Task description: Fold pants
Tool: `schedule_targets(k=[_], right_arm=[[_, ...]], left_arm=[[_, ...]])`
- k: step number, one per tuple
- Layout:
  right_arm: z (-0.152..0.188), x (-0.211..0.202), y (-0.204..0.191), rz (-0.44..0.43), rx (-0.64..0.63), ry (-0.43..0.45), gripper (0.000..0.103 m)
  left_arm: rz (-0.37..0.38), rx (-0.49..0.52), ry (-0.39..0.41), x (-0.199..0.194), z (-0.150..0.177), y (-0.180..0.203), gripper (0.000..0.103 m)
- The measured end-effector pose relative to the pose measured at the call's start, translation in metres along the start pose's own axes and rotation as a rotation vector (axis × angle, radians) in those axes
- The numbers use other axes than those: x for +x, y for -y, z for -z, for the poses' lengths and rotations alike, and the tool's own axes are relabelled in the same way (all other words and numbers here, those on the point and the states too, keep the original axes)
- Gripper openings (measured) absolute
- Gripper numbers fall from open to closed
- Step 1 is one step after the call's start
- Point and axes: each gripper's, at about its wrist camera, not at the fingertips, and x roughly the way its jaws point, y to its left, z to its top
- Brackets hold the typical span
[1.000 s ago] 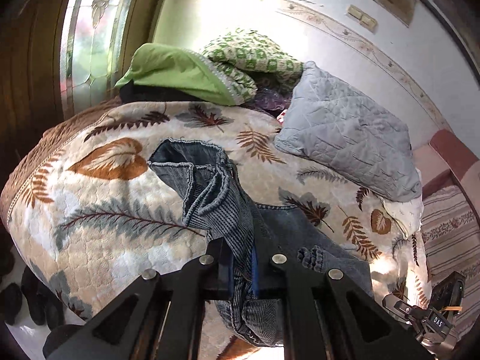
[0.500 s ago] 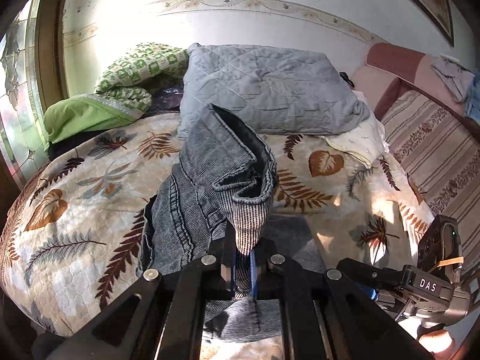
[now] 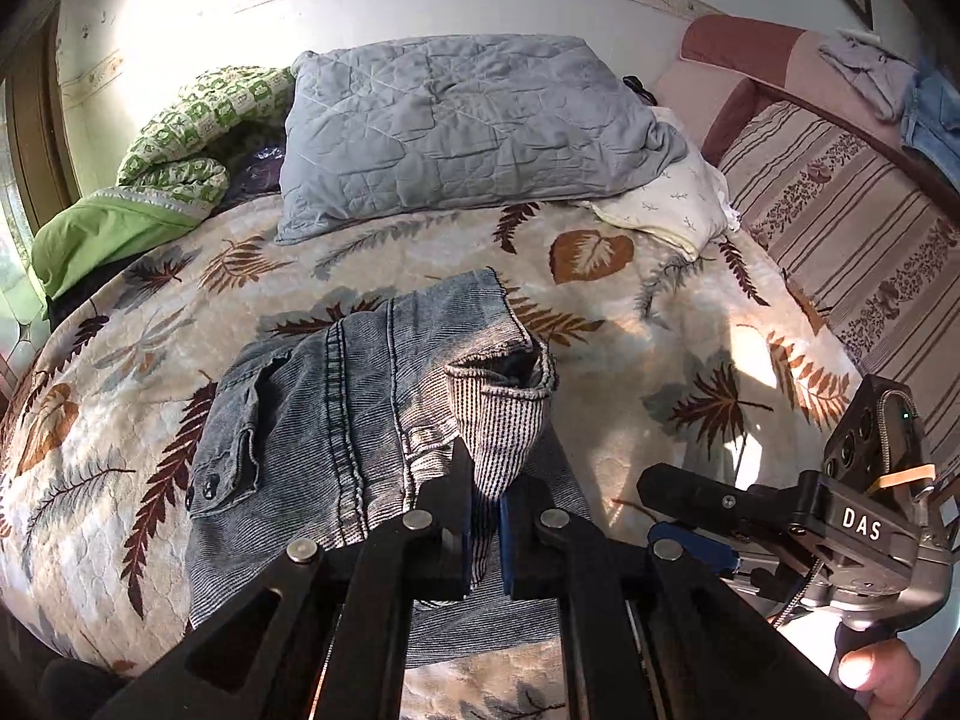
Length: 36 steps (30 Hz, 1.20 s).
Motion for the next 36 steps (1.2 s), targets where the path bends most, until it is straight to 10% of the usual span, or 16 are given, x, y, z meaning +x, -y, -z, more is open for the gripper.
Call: schedule_targets(k=[8,15,21,24,30,36], right_arm=[[-0.002,-0.016,0.009,0.010,0.041,0.076,0.086],[0.000,-0.018,0.009,0.019,0.041,0.082,0.086],[0.002,-0.012,0.001,0.033,-0.004,0.069,0.085],[0.004,-0.010,-0.002,0.036,-0.014,0.057,0.085],[0.011,-0.009,-0.053,-0.057,-0.137,0.054,0.085],[0.021,0.036,-0.067,-0.022,-0.161,-0.102,0.086]], left_arm=[[-0.021,0.113,-0.222,0.062,0.046,0.027,0.008],[0.024,0.120,-0.227,0.051,0.044,0.024,0.019],[0.084,-0.003,-0.026,-0.022,0.036,-0.028,0.070],[0.017,-0.109,0.050,-0.039,0.033,-0.074,0.071],[-0.052,-0.183,-0.185,0.022,0.050,-0.122,0.071],[0.078,-0.329,-0.247,0.037,0.078,-0.150,0.083]])
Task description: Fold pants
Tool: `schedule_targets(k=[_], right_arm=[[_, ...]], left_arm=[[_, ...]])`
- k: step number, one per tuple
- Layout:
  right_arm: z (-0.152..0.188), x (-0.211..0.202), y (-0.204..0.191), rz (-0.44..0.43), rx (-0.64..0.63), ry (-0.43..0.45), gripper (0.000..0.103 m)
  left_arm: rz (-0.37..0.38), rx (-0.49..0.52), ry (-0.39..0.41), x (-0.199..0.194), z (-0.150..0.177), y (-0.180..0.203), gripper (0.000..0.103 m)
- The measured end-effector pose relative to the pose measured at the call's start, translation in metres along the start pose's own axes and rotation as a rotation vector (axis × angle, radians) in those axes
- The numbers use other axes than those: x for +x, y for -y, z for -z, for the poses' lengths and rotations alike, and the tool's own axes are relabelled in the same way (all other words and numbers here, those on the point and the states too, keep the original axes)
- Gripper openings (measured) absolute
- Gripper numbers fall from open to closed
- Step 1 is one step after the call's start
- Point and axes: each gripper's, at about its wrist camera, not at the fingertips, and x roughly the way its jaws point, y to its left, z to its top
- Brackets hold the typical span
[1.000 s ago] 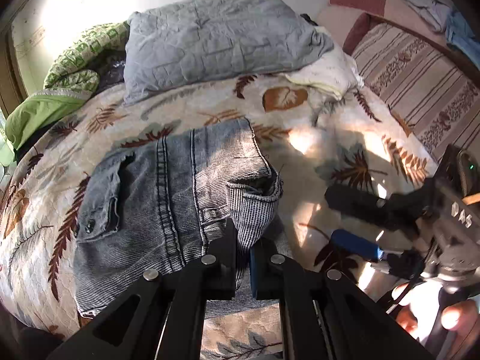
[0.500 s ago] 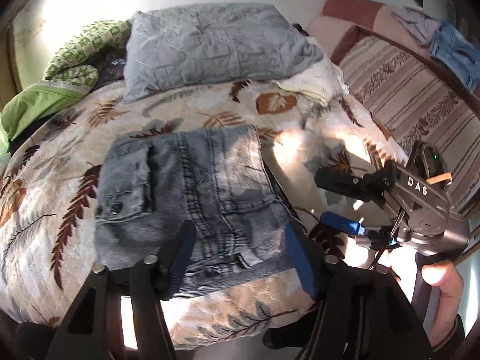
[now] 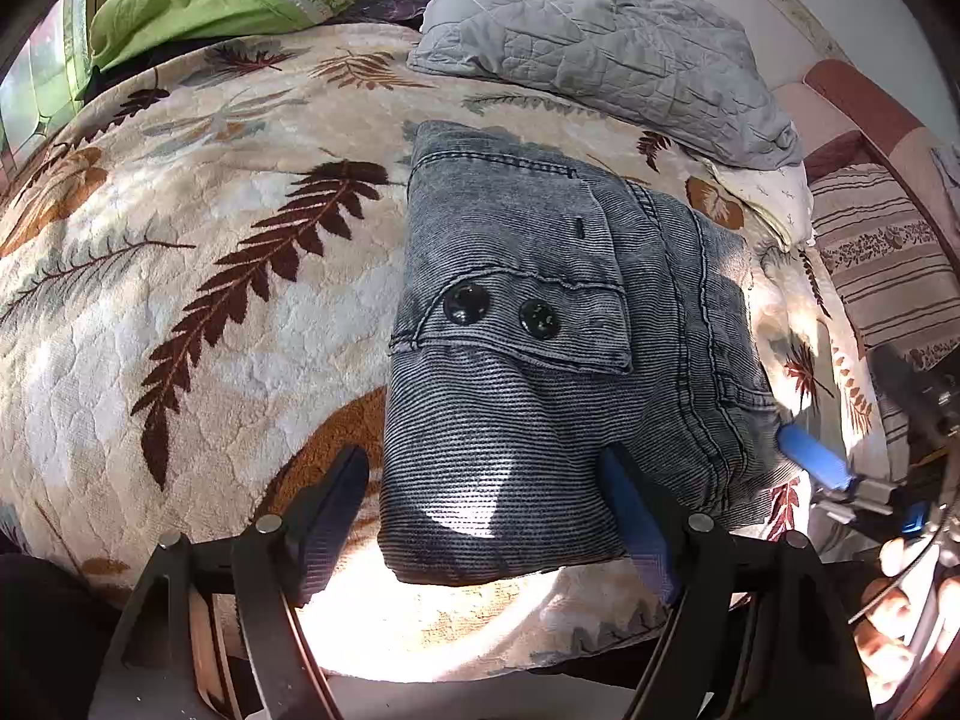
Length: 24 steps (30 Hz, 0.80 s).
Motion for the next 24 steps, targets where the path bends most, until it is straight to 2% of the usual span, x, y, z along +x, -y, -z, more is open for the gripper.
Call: schedule_targets(k=[1,2,4,6,7,9,11,13,16,18,19,20,22,24], right_arm=[[0.003,0.014,0.011,0.094,0.034,-0.050,0.085],[0.008,0.024,0.023,0.121,0.071,-0.083,0.084],[0.010,0.018,0.022,0.101,0.063,-0.042,0.084],[0.008,0.017,0.015,0.131,0.059,-0.052,0.084],[0.007,0.017,0.012,0.137,0.057,-0.055,0.084],[0.005,0.015,0.005,0.142,0.050,-0.047,0.084],[0.003,0.011,-0.006,0.120,0.035,-0.020,0.084],[0.001,0.007,-0.022,0.110,-0.015,0.008,0.084],[0.001,0.013,-0.029,0.188,-0.068,0.005,0.085],[0.003,0.031,-0.006,0.291,-0.032,-0.070,0.085],[0.005,0.034,0.004,0.270,-0.020,-0.068,0.085],[0.007,0.028,0.006,0.242,-0.026,-0.027,0.085],[0.007,0.026,0.005,0.235,-0.019,-0.032,0.085],[0.005,0.027,0.003,0.245,-0.019,-0.044,0.085]], left_arm=[[0.026,-0.008,-0.020,0.000,-0.001,-0.002,0.083],[0.039,-0.016,-0.023,-0.003,-0.002,-0.002,0.083],[0.029,-0.018,0.058,-0.023,-0.002,-0.003,0.082],[0.010,-0.019,0.159,-0.044,-0.005,-0.004,0.082],[0.017,-0.007,0.182,-0.050,-0.006,-0.004,0.082],[-0.016,0.028,0.159,-0.044,-0.008,-0.003,0.082],[-0.083,0.044,0.054,-0.018,-0.008,-0.008,0.083],[-0.048,-0.028,-0.002,0.000,-0.003,-0.024,0.085],[0.016,-0.090,-0.025,0.000,-0.005,-0.034,0.084],[0.057,-0.121,-0.017,-0.010,-0.009,-0.038,0.084],[0.065,-0.140,0.010,-0.019,-0.011,-0.041,0.084],[0.066,-0.157,0.045,-0.028,-0.012,-0.044,0.084],[0.060,-0.161,0.098,-0.039,-0.014,-0.045,0.083],[0.023,-0.105,0.087,-0.034,-0.015,-0.038,0.083]])
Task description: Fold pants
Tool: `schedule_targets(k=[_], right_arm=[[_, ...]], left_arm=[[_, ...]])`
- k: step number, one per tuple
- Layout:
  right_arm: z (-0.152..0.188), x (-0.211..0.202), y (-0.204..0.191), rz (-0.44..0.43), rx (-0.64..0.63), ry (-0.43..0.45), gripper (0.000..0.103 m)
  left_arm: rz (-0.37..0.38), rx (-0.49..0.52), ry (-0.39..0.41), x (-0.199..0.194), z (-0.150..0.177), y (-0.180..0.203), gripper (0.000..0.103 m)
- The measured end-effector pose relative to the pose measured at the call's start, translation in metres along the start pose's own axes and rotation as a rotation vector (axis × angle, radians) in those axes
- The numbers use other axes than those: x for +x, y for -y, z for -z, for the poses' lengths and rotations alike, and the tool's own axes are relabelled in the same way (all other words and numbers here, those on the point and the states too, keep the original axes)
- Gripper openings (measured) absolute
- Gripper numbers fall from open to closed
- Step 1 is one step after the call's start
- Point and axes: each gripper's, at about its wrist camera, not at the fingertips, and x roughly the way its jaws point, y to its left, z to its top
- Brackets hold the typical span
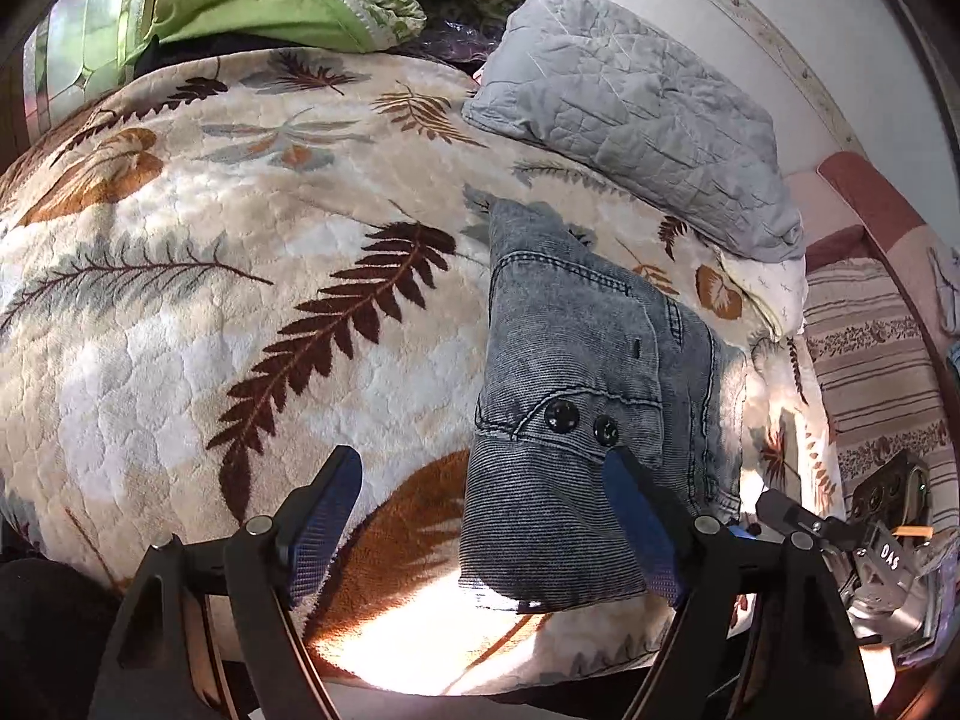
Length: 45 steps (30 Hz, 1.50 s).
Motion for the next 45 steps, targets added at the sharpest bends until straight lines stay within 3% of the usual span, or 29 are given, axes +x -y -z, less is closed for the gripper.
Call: schedule_targets(k=[3,11,17,18,21,22,25,28,30,32,34,35,37,40,42,44,45], right_arm=[[-0.004,-0.005,-0.013,0.018,-0.020,-0.008,0.085],[-0.036,-0.012,-0.054,0.051,-0.131,0.025,0.085],[-0.088,0.026,-0.057,-0.163,-0.091,-0.036,0.085],[-0.096,0.037,-0.048,-0.154,-0.070,-0.050,0.085],[-0.106,0.066,0.001,0.054,0.053,-0.066,0.084],[-0.103,0.065,0.011,-0.001,0.083,-0.047,0.084],[-0.097,0.043,0.005,-0.044,0.079,-0.012,0.084],[-0.080,0.016,-0.018,-0.042,-0.028,0.001,0.084],[-0.062,0.005,-0.031,-0.085,-0.087,-0.015,0.084],[-0.040,0.008,-0.038,-0.075,-0.146,-0.067,0.084],[-0.020,0.026,-0.033,0.063,-0.211,-0.129,0.084],[-0.012,0.034,-0.030,0.090,-0.235,-0.144,0.085],[-0.004,0.030,-0.032,0.089,-0.286,-0.095,0.086],[-0.006,0.031,-0.031,0.085,-0.275,-0.102,0.088],[-0.008,0.031,-0.029,0.067,-0.260,-0.105,0.088],[-0.009,0.030,-0.026,0.044,-0.247,-0.104,0.088],[-0.009,0.030,-0.024,0.034,-0.243,-0.101,0.088]], left_arm=[[-0.092,0.075,-0.096,0.030,0.014,0.005,0.084],[-0.091,0.080,-0.075,0.032,0.017,0.002,0.086],[-0.088,0.076,-0.073,0.031,0.018,0.002,0.088],[-0.087,0.076,-0.074,0.032,0.018,0.002,0.088],[-0.078,0.080,-0.077,0.032,0.018,0.003,0.088],[-0.080,0.084,-0.072,0.031,0.017,0.002,0.088],[-0.040,0.051,-0.066,0.025,0.011,-0.002,0.087],[0.028,-0.022,0.017,0.005,-0.002,-0.012,0.087],[0.072,-0.073,0.017,0.002,-0.013,-0.021,0.087],[0.186,-0.159,-0.070,0.013,-0.018,-0.034,0.087],[0.298,-0.264,-0.166,0.026,-0.013,-0.046,0.086],[0.335,-0.296,-0.196,0.031,-0.008,-0.049,0.085],[0.382,-0.319,-0.260,0.039,0.000,-0.048,0.077],[0.446,-0.341,-0.334,0.049,0.010,-0.039,0.077],[0.423,-0.324,-0.318,0.048,0.012,-0.033,0.074],[0.361,-0.287,-0.296,0.046,0.014,-0.030,0.047],[0.352,-0.269,-0.284,0.045,0.015,-0.029,0.045]])
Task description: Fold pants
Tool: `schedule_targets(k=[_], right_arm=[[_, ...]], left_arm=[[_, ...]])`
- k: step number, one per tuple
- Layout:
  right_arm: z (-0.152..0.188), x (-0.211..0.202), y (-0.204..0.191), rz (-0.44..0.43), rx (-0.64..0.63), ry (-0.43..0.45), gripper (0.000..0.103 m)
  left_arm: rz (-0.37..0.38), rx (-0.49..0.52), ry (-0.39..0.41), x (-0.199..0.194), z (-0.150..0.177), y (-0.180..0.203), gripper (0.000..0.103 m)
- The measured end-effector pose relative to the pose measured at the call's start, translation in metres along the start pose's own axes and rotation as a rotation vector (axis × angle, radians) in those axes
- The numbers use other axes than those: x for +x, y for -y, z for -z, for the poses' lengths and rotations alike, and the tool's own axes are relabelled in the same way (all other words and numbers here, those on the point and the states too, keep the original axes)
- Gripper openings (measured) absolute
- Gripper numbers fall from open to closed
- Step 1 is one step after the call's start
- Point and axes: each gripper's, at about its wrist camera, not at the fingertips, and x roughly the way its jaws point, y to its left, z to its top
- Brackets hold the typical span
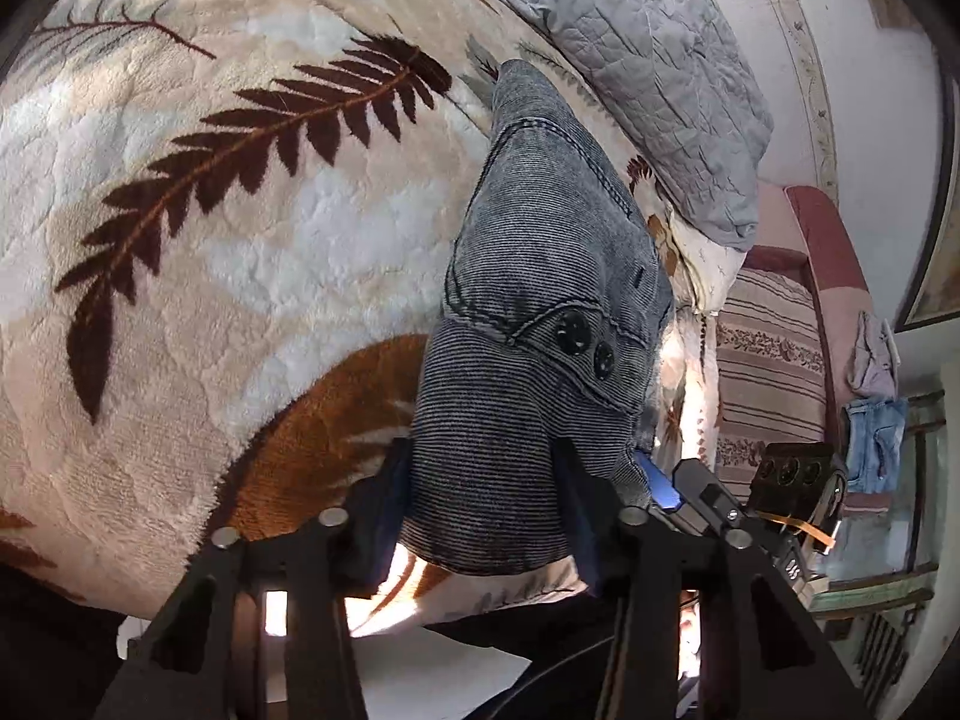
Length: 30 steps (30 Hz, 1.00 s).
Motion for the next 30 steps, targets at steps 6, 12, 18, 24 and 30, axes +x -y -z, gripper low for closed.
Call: schedule_targets(k=[6,12,18,24,30], right_arm=[[0.004,-0.001,-0.002,0.002,-0.027,0.003,0.088],[0.005,0.002,-0.011,0.047,-0.075,-0.016,0.088],[-0.032,-0.018,-0.034,-0.033,-0.069,0.001,0.088],[-0.088,0.006,-0.031,-0.009,-0.031,-0.004,0.088],[-0.077,0.037,-0.006,0.015,-0.028,-0.060,0.088]], left_arm=[[-0.158,0.169,0.083,-0.005,0.012,0.025,0.035],[-0.239,0.225,0.063,-0.001,0.003,0.031,0.054],[0.014,0.084,0.117,-0.031,-0.054,0.025,0.077],[0.107,-0.026,0.042,0.011,-0.132,0.020,0.076],[0.056,0.002,-0.052,0.049,-0.148,0.020,0.026]])
